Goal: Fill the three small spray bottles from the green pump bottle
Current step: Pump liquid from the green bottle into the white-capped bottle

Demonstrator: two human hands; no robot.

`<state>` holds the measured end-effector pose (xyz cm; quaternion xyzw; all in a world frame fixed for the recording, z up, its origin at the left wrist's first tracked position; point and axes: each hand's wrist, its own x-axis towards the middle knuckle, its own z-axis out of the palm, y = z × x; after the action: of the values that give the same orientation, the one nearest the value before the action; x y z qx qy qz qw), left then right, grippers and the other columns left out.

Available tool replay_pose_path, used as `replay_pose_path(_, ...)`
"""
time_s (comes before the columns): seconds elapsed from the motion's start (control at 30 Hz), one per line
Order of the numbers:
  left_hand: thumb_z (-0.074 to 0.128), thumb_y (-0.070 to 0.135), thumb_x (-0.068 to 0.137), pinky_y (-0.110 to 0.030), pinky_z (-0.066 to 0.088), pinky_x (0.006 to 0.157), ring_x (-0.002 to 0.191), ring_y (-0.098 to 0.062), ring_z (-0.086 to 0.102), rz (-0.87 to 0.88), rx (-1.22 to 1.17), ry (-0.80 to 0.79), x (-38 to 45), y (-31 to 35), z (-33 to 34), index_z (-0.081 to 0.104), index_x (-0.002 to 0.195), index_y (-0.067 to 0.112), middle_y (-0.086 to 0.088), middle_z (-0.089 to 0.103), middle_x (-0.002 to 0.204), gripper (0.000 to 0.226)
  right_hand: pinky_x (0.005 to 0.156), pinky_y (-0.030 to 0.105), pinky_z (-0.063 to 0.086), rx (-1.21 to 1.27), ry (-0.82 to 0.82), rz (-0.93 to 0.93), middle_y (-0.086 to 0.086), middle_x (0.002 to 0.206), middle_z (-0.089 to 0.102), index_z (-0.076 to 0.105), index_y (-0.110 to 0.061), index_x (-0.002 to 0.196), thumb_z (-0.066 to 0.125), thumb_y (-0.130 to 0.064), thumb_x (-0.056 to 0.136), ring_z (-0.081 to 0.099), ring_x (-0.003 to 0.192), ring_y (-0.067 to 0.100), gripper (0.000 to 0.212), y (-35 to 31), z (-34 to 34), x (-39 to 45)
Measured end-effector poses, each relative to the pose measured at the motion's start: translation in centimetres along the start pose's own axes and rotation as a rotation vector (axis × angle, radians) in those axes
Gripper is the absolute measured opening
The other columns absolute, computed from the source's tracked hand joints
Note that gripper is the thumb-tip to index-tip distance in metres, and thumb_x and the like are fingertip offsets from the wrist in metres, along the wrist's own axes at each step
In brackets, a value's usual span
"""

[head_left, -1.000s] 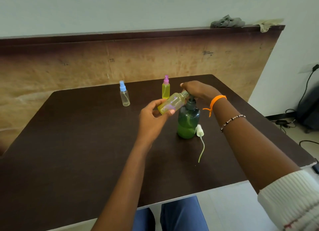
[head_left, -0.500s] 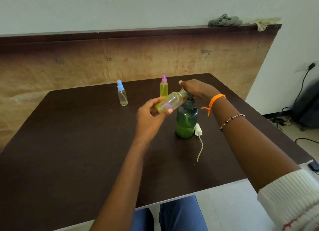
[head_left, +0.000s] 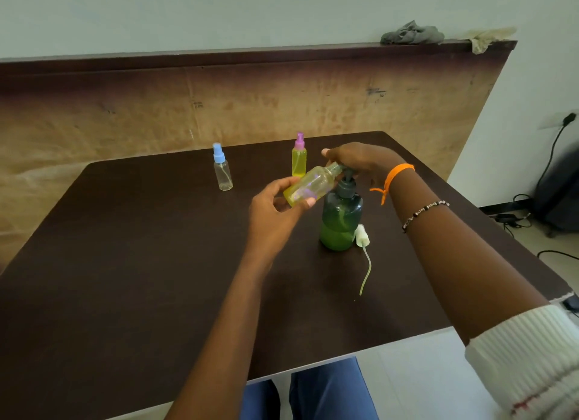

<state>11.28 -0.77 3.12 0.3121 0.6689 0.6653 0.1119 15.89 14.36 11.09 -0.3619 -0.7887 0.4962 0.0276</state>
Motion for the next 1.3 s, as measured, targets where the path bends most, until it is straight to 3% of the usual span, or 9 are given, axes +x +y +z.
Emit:
replay_pose_path(0.2, 0.075, 0.013, 0.077, -0.012, 0.049, 0.071, 0.084, 0.004, 0.063, -0.015, -0.021, -0.005, -0.1, -0.2, 0.2, 0.065, 0.109, 0.022, 0.010, 0.069, 0.100, 0.035, 0.061, 0.024, 0.043, 0.012, 0.150, -0.021, -0.001, 0.069, 0.042, 0.036, -0.022, 0.066, 0.033, -0.013, 0.101, 0.043, 0.060, 0.011, 0.036, 1.0, 0.4, 1.0)
replay_pose_path(0.37, 0.075, 0.014, 0.078, -0.013, 0.049, 0.072, 0.087, 0.003, 0.064, -0.016, -0.024, -0.009, -0.2, -0.1, 0.3, 0.064, 0.108, 0.025, 0.011, 0.069, 0.101, 0.035, 0.061, 0.023, 0.044, -0.015, 0.124, -0.014, 0.008, 0.067, 0.053, 0.050, -0.011, 0.068, 0.031, -0.027, 0.102, 0.051, 0.066, 0.021, 0.041, 0.8, 0.4, 0.5)
replay_pose_path(0.5, 0.075, 0.014, 0.078, -0.014, 0.051, 0.074, 0.090, -0.002, 0.064, -0.005, -0.014, -0.009, -0.1, 0.2, 0.0, 0.064, 0.110, 0.024, 0.008, 0.070, 0.103, 0.035, 0.078, 0.033, 0.042, -0.132, 0.104, -0.005, 0.016, 0.092, 0.064, 0.061, 0.000, 0.101, 0.025, -0.044, 0.100, 0.055, 0.082, 0.026, 0.057, -0.2, -0.1, 0.1)
replay_pose_path(0.57, 0.075, 0.014, 0.077, -0.012, 0.050, 0.072, 0.089, -0.001, 0.064, 0.000, -0.011, -0.003, -0.2, 0.2, 0.1, 0.064, 0.110, 0.023, 0.008, 0.070, 0.103, 0.035, 0.073, 0.031, 0.043, -0.138, 0.106, -0.032, 0.017, 0.087, 0.064, 0.060, 0.000, 0.101, 0.027, -0.041, 0.101, 0.056, 0.076, 0.023, 0.052, 0.1, 0.0, 0.5)
replay_pose_path(0.63, 0.075, 0.014, 0.077, -0.012, 0.049, 0.072, 0.088, 0.001, 0.064, 0.004, -0.005, 0.002, -0.1, 0.2, 0.2, 0.064, 0.110, 0.023, 0.008, 0.069, 0.103, 0.035, 0.059, 0.027, 0.041, -0.091, 0.118, -0.044, 0.012, 0.070, 0.057, 0.054, -0.005, 0.082, 0.029, -0.027, 0.102, 0.052, 0.060, 0.018, 0.039, 0.6, 0.3, 0.6)
replay_pose_path(0.73, 0.075, 0.012, 0.077, -0.010, 0.048, 0.071, 0.084, 0.006, 0.062, -0.004, 0.006, 0.009, -0.1, 0.1, 0.4, 0.064, 0.109, 0.023, 0.012, 0.068, 0.100, 0.036, 0.056, 0.021, 0.037, -0.062, 0.162, -0.050, 0.003, 0.070, 0.045, 0.039, -0.021, 0.066, 0.031, -0.014, 0.101, 0.041, 0.057, 0.010, 0.037, 1.3, 0.5, 1.1)
replay_pose_path(0.93, 0.075, 0.014, 0.077, -0.012, 0.049, 0.070, 0.082, 0.006, 0.062, -0.006, -0.005, 0.004, -0.4, 0.3, 0.3, 0.065, 0.107, 0.025, 0.011, 0.069, 0.099, 0.034, 0.043, 0.020, 0.039, -0.045, 0.114, -0.046, 0.007, 0.071, 0.052, 0.052, -0.005, 0.086, 0.031, -0.027, 0.102, 0.044, 0.056, 0.012, 0.035, 0.6, 0.3, 0.1)
replay_pose_path(1.03, 0.076, 0.015, 0.077, -0.009, 0.046, 0.066, 0.079, 0.009, 0.061, 0.002, -0.006, 0.004, -0.4, 0.5, 0.3, 0.065, 0.107, 0.025, 0.013, 0.069, 0.097, 0.033, 0.053, 0.025, 0.036, -0.068, 0.075, -0.043, 0.006, 0.066, 0.053, 0.051, -0.008, 0.074, 0.027, -0.037, 0.102, 0.046, 0.059, 0.014, 0.048, 0.4, 0.1, -0.1)
replay_pose_path(1.3, 0.076, 0.011, 0.076, -0.008, 0.046, 0.066, 0.078, 0.009, 0.061, -0.003, 0.011, 0.013, -0.2, 0.1, 0.6, 0.065, 0.109, 0.022, 0.011, 0.068, 0.097, 0.036, 0.086, 0.034, 0.042, 0.134, 0.159, -0.016, -0.001, 0.070, 0.044, 0.041, -0.022, 0.066, 0.033, -0.020, 0.100, 0.042, 0.062, 0.011, 0.035, 1.2, 1.3, 0.7)
